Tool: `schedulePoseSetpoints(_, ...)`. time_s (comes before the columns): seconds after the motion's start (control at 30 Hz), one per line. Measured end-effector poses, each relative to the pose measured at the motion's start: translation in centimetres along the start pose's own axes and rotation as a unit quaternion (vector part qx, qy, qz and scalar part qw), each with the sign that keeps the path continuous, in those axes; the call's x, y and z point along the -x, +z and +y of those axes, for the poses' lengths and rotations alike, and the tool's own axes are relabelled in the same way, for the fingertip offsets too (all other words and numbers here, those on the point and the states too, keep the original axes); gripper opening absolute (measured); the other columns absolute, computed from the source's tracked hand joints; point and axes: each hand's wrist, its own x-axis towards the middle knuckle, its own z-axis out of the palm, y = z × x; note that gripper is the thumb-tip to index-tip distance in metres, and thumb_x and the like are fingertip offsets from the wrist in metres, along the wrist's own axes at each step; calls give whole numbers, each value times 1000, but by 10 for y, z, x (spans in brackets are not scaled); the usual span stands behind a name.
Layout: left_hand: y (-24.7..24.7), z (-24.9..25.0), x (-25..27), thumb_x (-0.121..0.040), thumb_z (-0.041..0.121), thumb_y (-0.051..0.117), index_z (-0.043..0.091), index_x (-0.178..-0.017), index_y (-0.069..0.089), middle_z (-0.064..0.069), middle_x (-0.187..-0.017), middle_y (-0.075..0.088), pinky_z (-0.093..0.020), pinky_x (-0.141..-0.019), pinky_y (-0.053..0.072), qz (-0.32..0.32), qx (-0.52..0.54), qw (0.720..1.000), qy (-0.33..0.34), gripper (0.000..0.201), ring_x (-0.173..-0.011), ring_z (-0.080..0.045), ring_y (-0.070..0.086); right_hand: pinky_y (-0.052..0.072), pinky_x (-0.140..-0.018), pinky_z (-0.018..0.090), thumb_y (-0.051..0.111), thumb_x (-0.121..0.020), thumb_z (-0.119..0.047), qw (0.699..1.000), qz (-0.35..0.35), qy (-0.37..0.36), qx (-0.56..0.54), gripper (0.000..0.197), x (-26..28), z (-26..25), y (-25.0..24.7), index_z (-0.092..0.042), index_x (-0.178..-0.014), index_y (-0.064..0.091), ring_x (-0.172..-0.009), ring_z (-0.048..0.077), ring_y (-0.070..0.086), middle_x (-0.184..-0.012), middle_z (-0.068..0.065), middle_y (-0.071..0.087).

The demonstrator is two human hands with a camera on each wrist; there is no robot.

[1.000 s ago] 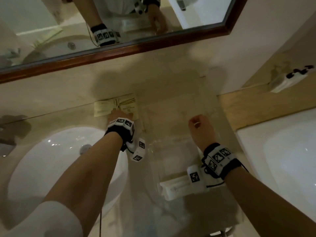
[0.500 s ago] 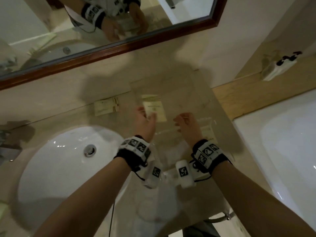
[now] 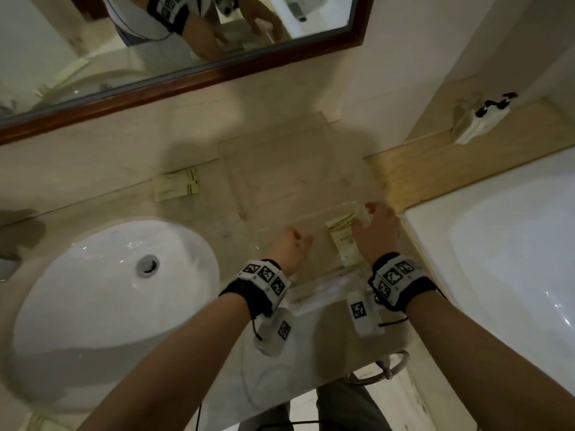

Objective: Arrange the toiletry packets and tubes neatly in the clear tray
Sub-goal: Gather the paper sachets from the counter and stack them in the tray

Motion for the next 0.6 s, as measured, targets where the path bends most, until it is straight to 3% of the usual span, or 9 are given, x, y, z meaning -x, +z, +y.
schedulePoseSetpoints(0.13,-33,-12,-9,-95,31,47,6,-112,54,-10,-95,65,-33,-76,47,126,49,991,-13,31,-87,-25,62,29,-106,41,63,-81,-36,981,-101,-117,116,49,14,-9,17,-27,-126,47,-127,27,35,-137,4,38)
schedulePoseSetpoints(0.23,-77,-25,-13,-96,27,44,4,-112,55,-10,-95,61,-29,-75,42,197,94,974,-54,30,-87,-22,56,29,-106,42,58,-83,-19,956,-127,-149,218,43,19,-12,28,-23,-124,48,-126,30,35,-138,8,36)
schedulePoseSetpoints(0.37,-127,-50,-20,-96,23,41,6,-79,57,-6,-75,59,-24,-57,36,229,113,962,-100,29,-80,-25,56,32,-103,43,59,-83,-19,962,-108,-116,222,34,13,-11,24,-21,-117,51,-122,32,37,-132,9,40)
schedulePoseSetpoints(0.43,-147,-63,-26,-95,21,42,0,-87,62,-16,-89,67,-25,-63,38,240,102,956,-132,30,-84,-30,58,31,-103,43,65,-81,-25,971,-112,-95,188,39,9,-12,19,-21,-117,53,-122,32,37,-132,9,40)
schedulePoseSetpoints(0.5,-167,-71,-34,-95,19,43,-3,-96,61,-25,-112,65,-31,-74,42,239,92,953,-164,29,-101,-36,61,31,-103,43,67,-80,-28,983,-87,-83,140,38,7,-18,16,-20,-114,55,-121,32,39,-131,9,41)
schedulePoseSetpoints(0.57,-183,-79,-42,-96,19,43,-3,-107,59,-24,-124,60,-33,-86,44,210,35,955,-204,29,-114,-37,57,33,-103,44,66,-82,-26,991,-61,-69,93,32,3,-26,16,-16,-111,57,-119,33,42,-128,11,44)
schedulePoseSetpoints(0.6,-190,-83,-47,-97,20,43,-2,-122,55,-22,-131,55,-35,-95,45,183,-16,955,-232,35,-119,-35,54,37,-102,45,64,-84,-25,994,-52,-62,69,29,1,-32,18,-14,-110,57,-118,33,44,-127,11,45)
